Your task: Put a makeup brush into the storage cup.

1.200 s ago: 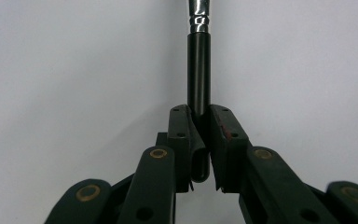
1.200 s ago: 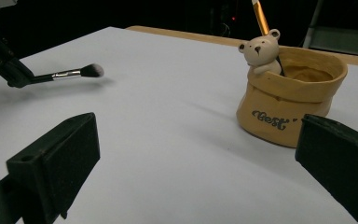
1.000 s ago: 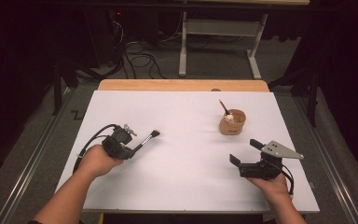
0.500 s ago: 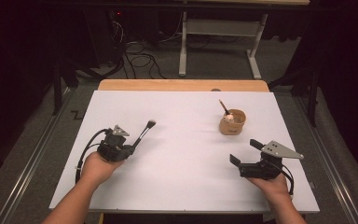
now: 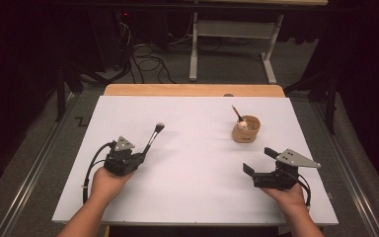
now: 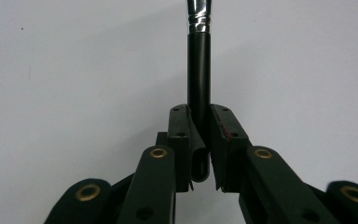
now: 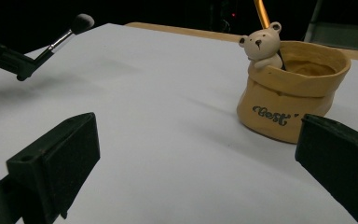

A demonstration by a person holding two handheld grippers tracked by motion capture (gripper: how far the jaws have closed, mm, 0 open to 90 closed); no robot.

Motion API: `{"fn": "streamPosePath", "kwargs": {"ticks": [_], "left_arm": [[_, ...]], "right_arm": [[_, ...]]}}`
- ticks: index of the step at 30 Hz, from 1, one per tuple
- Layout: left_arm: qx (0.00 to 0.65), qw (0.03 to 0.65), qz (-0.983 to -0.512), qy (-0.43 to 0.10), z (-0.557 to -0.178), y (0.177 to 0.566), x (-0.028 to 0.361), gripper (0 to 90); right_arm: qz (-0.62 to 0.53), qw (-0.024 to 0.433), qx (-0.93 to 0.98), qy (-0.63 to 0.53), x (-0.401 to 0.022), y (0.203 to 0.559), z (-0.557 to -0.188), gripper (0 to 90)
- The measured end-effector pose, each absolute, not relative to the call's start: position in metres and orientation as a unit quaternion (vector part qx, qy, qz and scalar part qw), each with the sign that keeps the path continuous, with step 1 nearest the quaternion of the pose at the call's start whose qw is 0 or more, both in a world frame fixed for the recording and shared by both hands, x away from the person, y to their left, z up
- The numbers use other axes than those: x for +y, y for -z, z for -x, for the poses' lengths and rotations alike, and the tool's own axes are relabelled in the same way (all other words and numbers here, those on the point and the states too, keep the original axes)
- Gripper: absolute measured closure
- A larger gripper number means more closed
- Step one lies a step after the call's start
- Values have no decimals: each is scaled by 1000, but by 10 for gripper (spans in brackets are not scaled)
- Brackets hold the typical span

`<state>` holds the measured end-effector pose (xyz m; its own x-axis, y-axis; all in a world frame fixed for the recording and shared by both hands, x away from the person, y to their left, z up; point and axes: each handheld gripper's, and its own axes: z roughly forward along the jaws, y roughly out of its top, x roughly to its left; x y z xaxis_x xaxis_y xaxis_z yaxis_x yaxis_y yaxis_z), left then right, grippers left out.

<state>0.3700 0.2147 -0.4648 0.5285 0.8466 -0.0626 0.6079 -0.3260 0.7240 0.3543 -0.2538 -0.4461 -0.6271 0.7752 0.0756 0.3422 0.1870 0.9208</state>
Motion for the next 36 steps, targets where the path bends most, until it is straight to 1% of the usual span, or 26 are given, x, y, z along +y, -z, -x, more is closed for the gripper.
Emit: {"fn": "streamPosePath", "kwargs": {"ticks": [14, 20, 36], "left_arm": [[459, 395, -776, -176, -362, 470, 220, 792], [466, 423, -761, -160, -358, 475, 229, 792], [451, 448, -754, -165, -352, 474, 228, 792]], "right_arm": [[-376, 211, 744, -510, -253, 448, -356, 3], [-375, 211, 746, -509, -252, 448, -355, 3], [-370, 213, 745, -511, -249, 447, -353, 3]]}}
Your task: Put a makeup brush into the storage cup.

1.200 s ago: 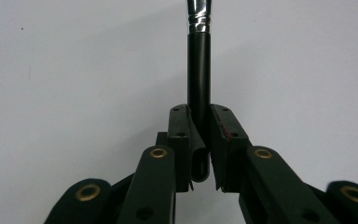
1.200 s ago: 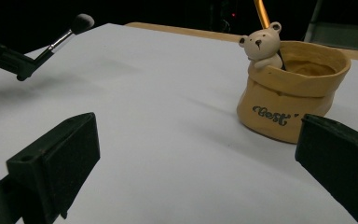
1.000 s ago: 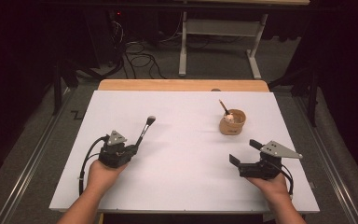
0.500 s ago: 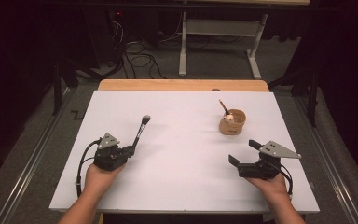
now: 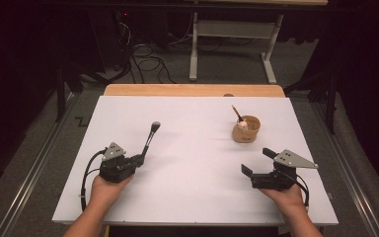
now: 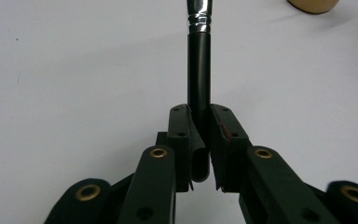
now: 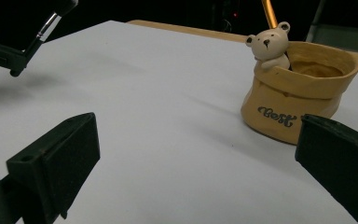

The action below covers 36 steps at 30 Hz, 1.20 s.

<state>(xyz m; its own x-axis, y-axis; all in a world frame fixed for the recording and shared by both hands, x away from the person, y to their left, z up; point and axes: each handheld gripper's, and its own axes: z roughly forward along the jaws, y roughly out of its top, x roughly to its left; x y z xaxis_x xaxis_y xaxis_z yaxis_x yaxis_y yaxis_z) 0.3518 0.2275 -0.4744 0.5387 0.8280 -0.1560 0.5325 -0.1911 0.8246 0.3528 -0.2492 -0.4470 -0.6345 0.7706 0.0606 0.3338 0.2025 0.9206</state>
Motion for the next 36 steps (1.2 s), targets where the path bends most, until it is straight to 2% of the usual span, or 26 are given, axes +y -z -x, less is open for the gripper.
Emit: {"fn": "streamPosePath", "kwargs": {"ticks": [23, 36], "left_arm": [[441, 488, -727, -198, -346, 469, 230, 793], [424, 498, -733, -187, -343, 461, 217, 792]], "right_arm": [[-367, 212, 750, -509, -247, 448, -354, 3], [-365, 213, 745, -516, -246, 446, -352, 3]]}}
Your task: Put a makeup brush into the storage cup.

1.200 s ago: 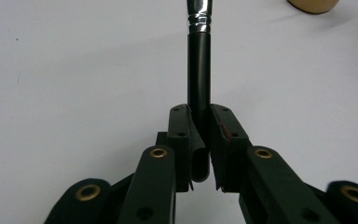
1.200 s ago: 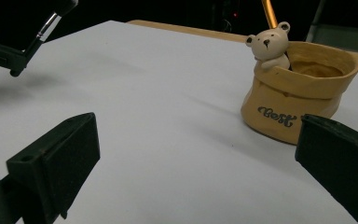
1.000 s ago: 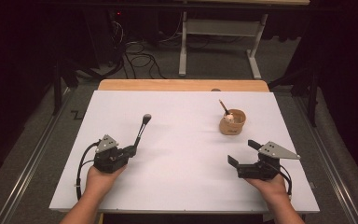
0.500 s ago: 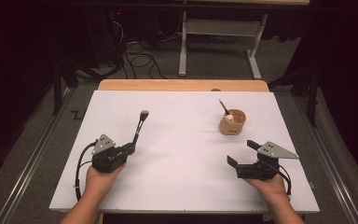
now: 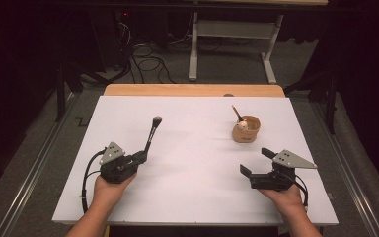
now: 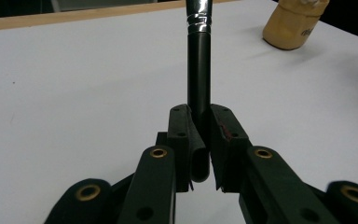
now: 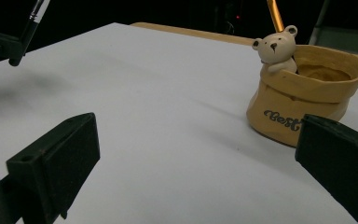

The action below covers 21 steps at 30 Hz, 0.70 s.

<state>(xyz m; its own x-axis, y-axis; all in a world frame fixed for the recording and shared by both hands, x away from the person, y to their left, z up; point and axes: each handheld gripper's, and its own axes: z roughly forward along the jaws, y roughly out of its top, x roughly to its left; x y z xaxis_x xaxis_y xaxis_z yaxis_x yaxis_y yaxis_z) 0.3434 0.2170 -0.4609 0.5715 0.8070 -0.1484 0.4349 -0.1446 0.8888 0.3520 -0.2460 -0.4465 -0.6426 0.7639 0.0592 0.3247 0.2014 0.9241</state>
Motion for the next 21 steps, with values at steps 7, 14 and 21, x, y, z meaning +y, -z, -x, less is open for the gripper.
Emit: {"fn": "streamPosePath", "kwargs": {"ticks": [7, 14, 21], "left_arm": [[417, 506, -732, -187, -342, 453, 209, 793], [405, 511, -735, -186, -344, 448, 195, 793], [394, 510, -744, -178, -347, 449, 180, 793]], "right_arm": [[-363, 210, 746, -518, -244, 446, -352, 3], [-364, 209, 746, -518, -241, 446, -352, 3], [-362, 210, 746, -519, -241, 446, -352, 3]]}}
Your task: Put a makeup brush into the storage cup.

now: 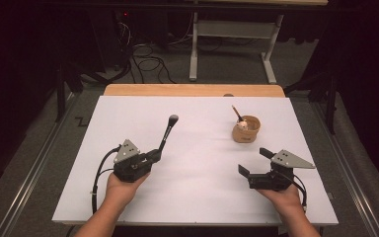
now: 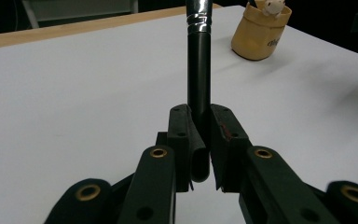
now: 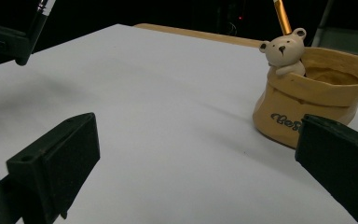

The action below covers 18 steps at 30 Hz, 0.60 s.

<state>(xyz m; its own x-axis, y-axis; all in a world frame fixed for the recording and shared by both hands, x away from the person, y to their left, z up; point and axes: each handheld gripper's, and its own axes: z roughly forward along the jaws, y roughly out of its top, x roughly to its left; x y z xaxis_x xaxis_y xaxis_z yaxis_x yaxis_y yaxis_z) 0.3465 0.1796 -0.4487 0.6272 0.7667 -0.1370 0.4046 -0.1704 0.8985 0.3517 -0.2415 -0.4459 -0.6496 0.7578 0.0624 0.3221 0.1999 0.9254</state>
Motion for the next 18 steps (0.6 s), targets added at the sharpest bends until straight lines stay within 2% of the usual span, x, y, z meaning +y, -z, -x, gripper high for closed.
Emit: {"fn": "streamPosePath", "kwargs": {"ticks": [18], "left_arm": [[372, 522, -750, -162, -350, 453, 153, 792]], "right_arm": [[-346, 196, 748, -531, -225, 442, -351, 4]]}}
